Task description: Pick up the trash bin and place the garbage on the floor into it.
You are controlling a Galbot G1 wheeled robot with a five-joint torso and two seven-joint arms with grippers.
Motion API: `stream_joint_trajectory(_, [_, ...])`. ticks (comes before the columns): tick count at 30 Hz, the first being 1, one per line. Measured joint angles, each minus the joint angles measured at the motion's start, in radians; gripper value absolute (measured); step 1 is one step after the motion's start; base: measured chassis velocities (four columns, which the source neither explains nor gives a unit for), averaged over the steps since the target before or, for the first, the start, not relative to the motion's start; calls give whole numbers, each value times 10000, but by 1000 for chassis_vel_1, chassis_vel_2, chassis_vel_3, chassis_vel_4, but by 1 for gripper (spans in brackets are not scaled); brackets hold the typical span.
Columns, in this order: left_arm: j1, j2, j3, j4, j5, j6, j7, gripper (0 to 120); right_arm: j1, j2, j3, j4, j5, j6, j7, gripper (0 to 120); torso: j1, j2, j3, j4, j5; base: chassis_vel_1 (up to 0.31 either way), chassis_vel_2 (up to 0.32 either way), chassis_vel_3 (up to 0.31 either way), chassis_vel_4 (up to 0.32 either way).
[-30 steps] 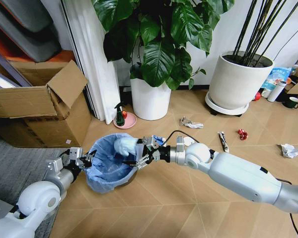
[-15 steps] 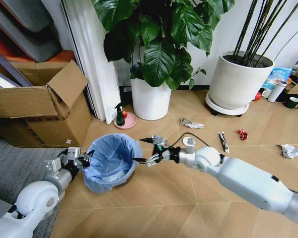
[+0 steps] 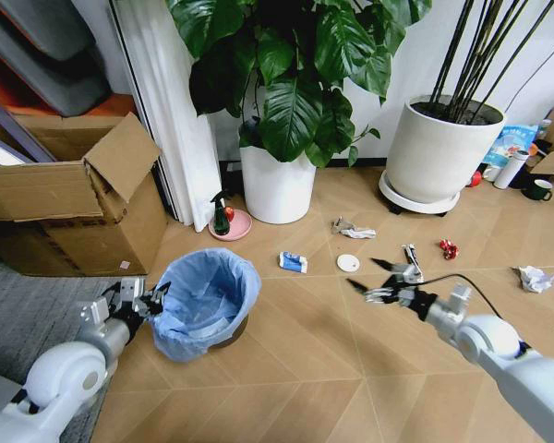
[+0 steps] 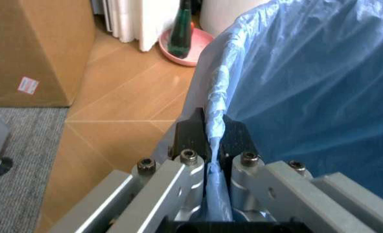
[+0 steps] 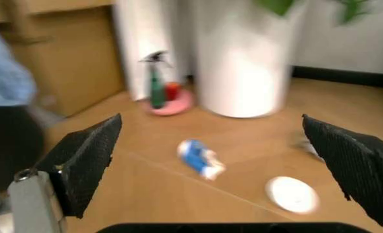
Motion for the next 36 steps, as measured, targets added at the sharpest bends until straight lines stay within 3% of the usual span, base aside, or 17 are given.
stream_joint_trajectory(1, [0, 0, 0, 0, 0, 0, 0, 0, 0, 0, 0, 0, 0, 0, 0, 100, 0, 0, 0, 0, 0, 0, 0, 0, 0])
stream_joint_trajectory(5, [107, -121, -77, -104, 56, 1, -42, 0, -1241, 1113, 1656, -18, -715, 523, 390, 100, 0, 1, 0, -7, -1, 0, 0, 0, 0])
stream_joint_trajectory(10, [182, -268, -160, -118, 126, 0, -42, 0, -1721, 1835, 2542, 46, -1109, 710, 400, 100, 0, 1, 0, -5, -4, 0, 0, 0, 0])
stream_joint_trajectory(13, [341, -445, -310, -159, 213, -13, -28, 0, -2099, 3102, 3470, 61, -1373, 843, 418, 100, 0, 1, 0, -6, -6, 0, 0, 0, 0])
stream_joint_trajectory(14, [341, -445, -310, -159, 213, -13, -28, 0, -2099, 3102, 3470, 61, -1373, 843, 418, 100, 0, 1, 0, -6, -6, 0, 0, 0, 0])
stream_joint_trajectory(18, [482, -648, -494, -227, 296, -48, 12, 0, -2242, 4343, 3925, 33, -1461, 914, 337, 100, 0, 1, 0, -5, -4, 0, 0, 0, 0])
stream_joint_trajectory(26, [598, -762, -591, -330, 333, -64, 44, 0, -2206, 4850, 4032, -79, -1582, 957, 244, 100, 0, 1, 0, -5, -6, -18, 16, 18, -9])
stream_joint_trajectory(36, [599, -886, -504, -390, 396, -72, 52, 0, -2197, 4798, 4039, -131, -1597, 1085, 145, 100, 0, 1, 2, -6, -5, -161, 171, 164, -162])
